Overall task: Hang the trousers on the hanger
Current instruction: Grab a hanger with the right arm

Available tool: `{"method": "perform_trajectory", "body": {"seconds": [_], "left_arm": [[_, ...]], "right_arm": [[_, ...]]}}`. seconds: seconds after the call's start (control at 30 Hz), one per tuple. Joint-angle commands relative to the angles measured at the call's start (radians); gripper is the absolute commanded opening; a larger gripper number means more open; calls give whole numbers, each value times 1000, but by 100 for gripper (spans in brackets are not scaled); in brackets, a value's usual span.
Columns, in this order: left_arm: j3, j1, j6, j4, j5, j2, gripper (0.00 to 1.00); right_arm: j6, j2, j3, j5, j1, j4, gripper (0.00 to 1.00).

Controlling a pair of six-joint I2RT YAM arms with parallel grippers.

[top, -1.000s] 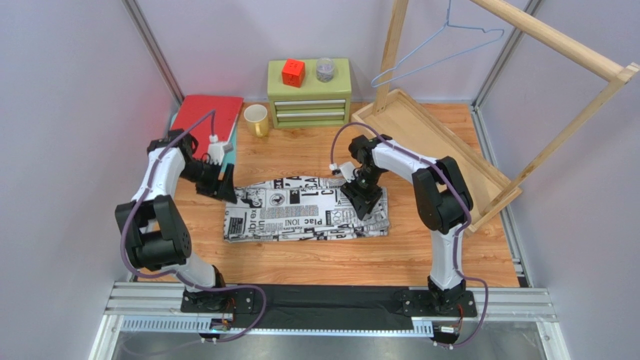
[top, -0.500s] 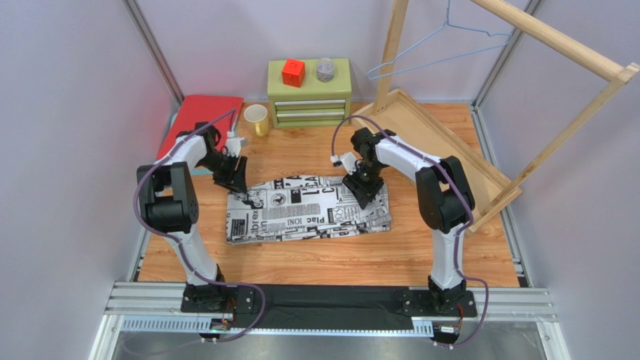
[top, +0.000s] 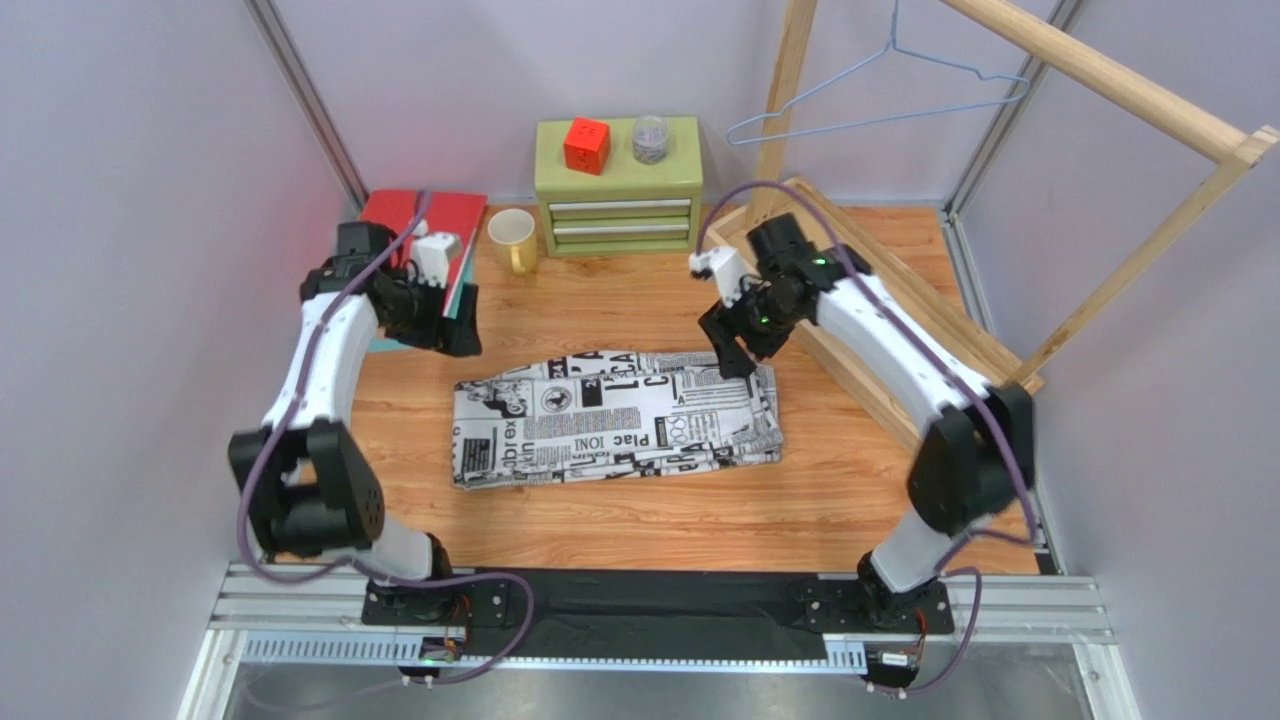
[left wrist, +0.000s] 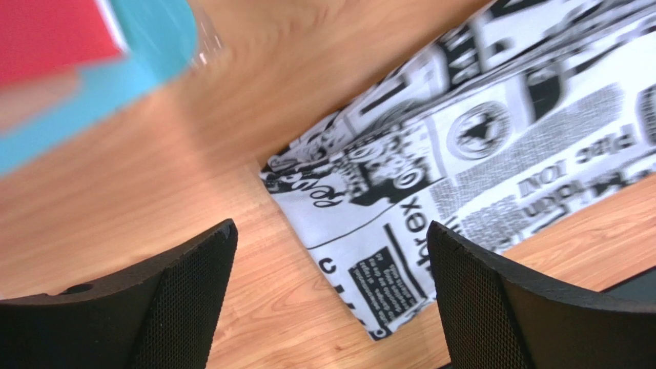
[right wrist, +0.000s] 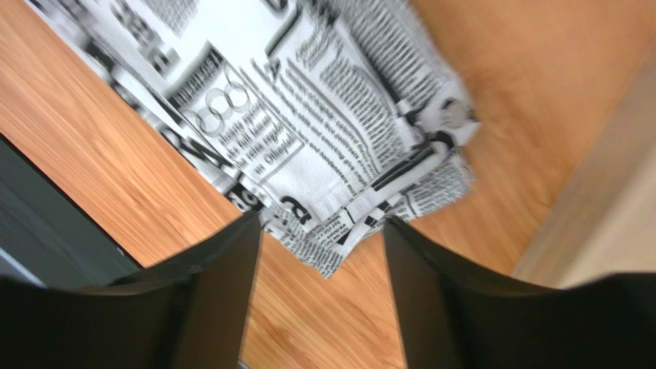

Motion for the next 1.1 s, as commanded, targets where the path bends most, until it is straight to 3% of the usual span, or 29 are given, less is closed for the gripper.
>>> {"method": "perform_trajectory", "body": {"seconds": [0.0, 0.1, 0.13, 0.27, 0.37, 0.6, 0.77, 1.07], "left_arm": [[105, -1, -100, 51, 124, -246, 100], [127, -1, -200, 123, 126, -335, 100], [128, -1, -230, 143, 111, -354, 100], [112, -2, -390, 289, 43, -443, 100], [104, -2, -468, 371, 5, -478, 100], [41, -1, -646, 531, 8, -518, 100], [44, -1, -666, 504, 20, -521, 100], [4, -1, -658, 513, 31, -552, 100]], "right_arm": [[208, -369, 18, -41, -18, 139, 78], [342, -467, 11, -23, -69, 229, 95], [462, -520, 5, 5, -86, 301, 100], [672, -599, -2, 242, -106, 481, 100], [793, -561, 52, 427, -119, 568, 84], [861, -400, 146, 545, -159, 801, 80], [940, -288, 239, 611, -199, 857, 79], [1157, -110, 347, 574, -264, 952, 78]]}}
